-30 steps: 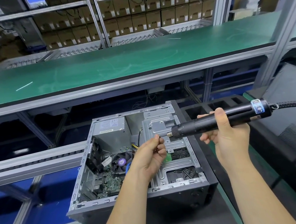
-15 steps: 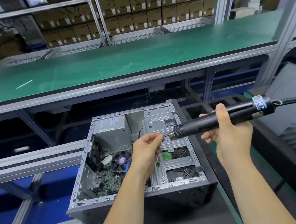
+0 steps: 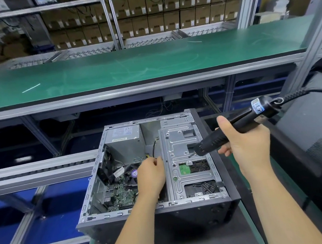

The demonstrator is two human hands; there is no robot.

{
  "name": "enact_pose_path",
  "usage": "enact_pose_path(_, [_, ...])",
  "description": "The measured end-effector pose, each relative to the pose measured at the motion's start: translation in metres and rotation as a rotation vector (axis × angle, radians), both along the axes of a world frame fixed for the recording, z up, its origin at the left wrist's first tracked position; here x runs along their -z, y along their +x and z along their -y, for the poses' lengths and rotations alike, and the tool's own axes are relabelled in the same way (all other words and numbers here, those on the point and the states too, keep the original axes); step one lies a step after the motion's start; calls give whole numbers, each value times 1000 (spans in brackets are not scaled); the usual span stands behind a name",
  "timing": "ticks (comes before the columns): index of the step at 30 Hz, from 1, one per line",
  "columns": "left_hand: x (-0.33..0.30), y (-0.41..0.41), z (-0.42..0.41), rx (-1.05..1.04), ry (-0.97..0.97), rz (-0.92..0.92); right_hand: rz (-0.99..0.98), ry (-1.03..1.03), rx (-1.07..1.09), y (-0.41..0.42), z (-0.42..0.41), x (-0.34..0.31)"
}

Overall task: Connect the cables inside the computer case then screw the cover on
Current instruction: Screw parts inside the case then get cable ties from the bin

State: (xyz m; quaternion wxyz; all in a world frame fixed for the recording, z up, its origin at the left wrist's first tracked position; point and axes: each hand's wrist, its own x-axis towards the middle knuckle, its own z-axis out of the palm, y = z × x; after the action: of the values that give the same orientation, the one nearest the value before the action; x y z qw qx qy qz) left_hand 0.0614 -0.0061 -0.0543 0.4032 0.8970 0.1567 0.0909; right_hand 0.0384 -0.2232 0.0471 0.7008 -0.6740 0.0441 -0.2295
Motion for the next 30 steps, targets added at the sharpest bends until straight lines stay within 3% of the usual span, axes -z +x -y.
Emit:
enact_pose_path(8, [20,8,1,83,66,-322,-38,-71,-1,4,-2,6])
enact_pose_path(20, [30,13,-2,77,-14,-330,-59,-159,-19,9,-6,12])
enact_pose_path(30, [31,15,-1,131,57,-344,-20,-579,-184,29,-41,-16])
